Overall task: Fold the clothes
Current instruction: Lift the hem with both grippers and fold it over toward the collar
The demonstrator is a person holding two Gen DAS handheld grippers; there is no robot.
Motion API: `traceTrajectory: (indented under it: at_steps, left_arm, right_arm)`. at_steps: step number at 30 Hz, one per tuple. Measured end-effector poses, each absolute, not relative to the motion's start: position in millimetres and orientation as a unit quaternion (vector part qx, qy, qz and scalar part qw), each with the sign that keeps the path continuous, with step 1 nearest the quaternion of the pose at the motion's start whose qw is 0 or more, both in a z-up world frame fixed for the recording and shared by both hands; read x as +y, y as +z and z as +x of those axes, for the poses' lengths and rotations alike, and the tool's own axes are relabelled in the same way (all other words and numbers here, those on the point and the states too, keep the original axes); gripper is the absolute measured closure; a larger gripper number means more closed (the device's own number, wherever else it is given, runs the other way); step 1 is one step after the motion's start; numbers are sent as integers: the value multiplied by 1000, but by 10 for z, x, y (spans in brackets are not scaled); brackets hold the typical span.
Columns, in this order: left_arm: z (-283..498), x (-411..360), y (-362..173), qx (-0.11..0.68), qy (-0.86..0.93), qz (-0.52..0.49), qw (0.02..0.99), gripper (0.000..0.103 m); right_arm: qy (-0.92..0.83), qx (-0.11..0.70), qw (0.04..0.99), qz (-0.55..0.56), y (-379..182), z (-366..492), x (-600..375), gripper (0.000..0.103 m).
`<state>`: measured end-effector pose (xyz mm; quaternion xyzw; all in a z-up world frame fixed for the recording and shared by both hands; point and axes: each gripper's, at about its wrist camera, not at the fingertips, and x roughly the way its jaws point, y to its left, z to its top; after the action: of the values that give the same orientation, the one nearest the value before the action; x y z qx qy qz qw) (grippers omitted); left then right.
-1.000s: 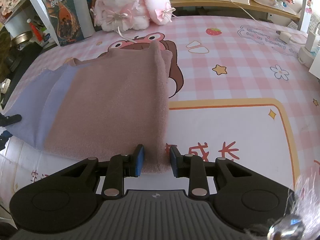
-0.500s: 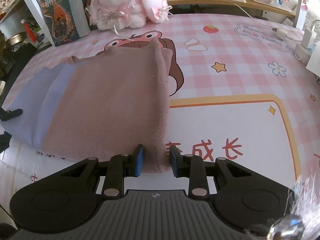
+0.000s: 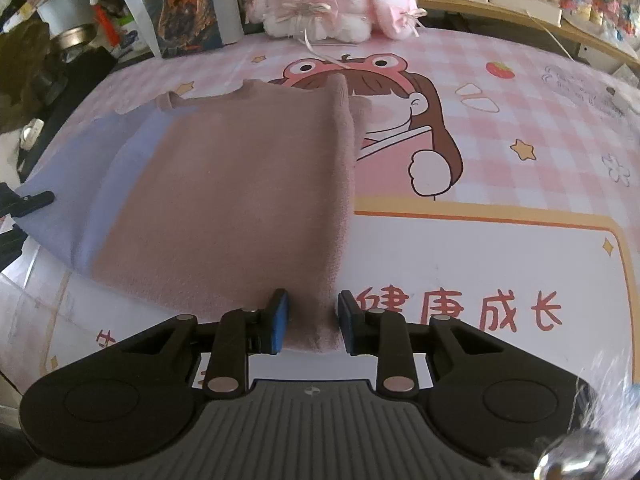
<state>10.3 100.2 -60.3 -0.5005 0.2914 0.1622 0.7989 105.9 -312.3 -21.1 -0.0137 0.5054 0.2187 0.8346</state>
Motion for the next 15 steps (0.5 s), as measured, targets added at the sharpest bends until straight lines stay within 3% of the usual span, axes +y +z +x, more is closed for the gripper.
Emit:
traceTrajectory:
  at_steps: [5,15]
  left_arm:
    - [128,1053,-709,294,162,-520,785,81]
    - [84,1071,-767,278,156,-535,782,84]
  right_arm:
    - [209,507,836,-4,-212,1047,-3115,76]
    - [215,494,842,-4,-128,1168,-3104,76]
